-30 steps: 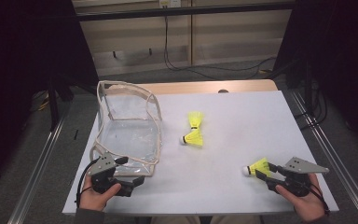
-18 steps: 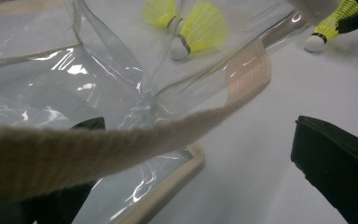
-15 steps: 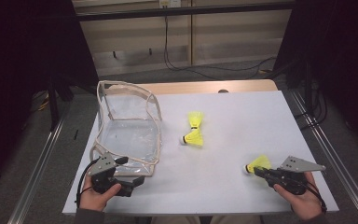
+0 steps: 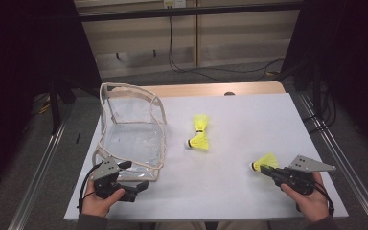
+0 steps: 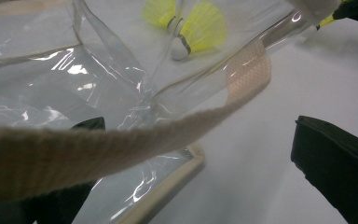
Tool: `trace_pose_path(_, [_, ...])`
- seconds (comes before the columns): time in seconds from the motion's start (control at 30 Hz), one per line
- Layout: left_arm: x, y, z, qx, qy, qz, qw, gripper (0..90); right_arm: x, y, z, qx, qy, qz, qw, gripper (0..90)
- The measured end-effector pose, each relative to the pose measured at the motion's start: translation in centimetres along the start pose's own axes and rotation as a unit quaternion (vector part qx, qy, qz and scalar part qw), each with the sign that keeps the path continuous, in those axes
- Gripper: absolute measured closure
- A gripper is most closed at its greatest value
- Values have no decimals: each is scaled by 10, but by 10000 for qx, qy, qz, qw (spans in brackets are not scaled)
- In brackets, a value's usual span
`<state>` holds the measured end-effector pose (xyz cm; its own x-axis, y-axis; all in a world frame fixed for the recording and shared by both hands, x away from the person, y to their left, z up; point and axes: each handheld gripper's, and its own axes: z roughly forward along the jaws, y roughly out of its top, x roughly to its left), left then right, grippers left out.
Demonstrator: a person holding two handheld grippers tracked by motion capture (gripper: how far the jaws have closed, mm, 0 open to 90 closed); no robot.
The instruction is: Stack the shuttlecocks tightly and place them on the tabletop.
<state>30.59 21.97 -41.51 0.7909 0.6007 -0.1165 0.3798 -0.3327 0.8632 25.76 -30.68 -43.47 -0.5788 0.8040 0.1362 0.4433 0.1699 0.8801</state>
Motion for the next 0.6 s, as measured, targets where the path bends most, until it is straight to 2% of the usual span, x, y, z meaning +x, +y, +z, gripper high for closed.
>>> trace_pose_path(0.43, [0,0,0,-6,4,8,10000,39,-4,-4,12,165,-6,-130,9998,870])
trace_pose_path(0.6, [0,0,1,19,21,27,10000,40,-4,-5,14,340,-43,-149,9993,862])
